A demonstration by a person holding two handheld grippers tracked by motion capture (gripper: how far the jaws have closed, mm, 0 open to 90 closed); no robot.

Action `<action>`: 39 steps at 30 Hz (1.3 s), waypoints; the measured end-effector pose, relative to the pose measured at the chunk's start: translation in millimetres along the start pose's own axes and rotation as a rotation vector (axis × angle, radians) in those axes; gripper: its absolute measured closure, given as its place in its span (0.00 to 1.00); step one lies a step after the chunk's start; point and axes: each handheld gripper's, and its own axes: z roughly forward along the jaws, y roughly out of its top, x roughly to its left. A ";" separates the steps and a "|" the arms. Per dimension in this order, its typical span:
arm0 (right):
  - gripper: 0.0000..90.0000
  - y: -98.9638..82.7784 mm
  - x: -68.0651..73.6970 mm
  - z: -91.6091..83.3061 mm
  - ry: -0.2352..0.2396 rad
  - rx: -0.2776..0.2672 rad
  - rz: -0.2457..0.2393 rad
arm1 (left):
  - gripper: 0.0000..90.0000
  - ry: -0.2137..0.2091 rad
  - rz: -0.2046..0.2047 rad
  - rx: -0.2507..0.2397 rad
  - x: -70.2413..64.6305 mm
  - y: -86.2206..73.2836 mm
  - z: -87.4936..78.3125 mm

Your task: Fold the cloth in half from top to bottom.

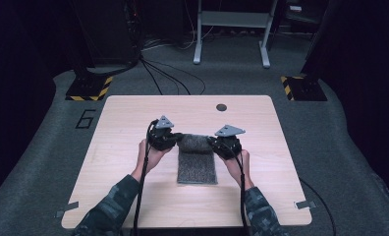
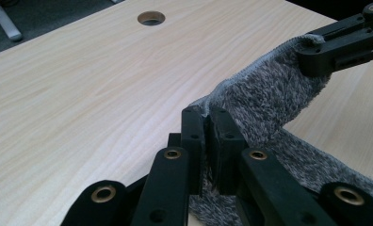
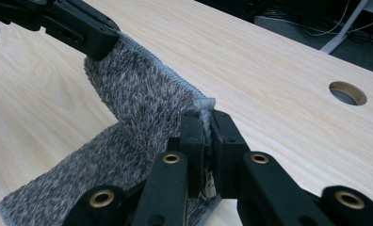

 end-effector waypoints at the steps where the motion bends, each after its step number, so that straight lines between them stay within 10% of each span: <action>1: 0.94 -1.3 1.2 -0.8 0.003 0.005 0.001 | 0.94 -0.005 0.008 0.006 -0.2 -1.0 -0.9; 39: 0.92 -60.9 25.5 -10.0 0.046 0.098 0.000 | 0.92 -0.085 -0.005 0.080 -33.5 -58.1 1.0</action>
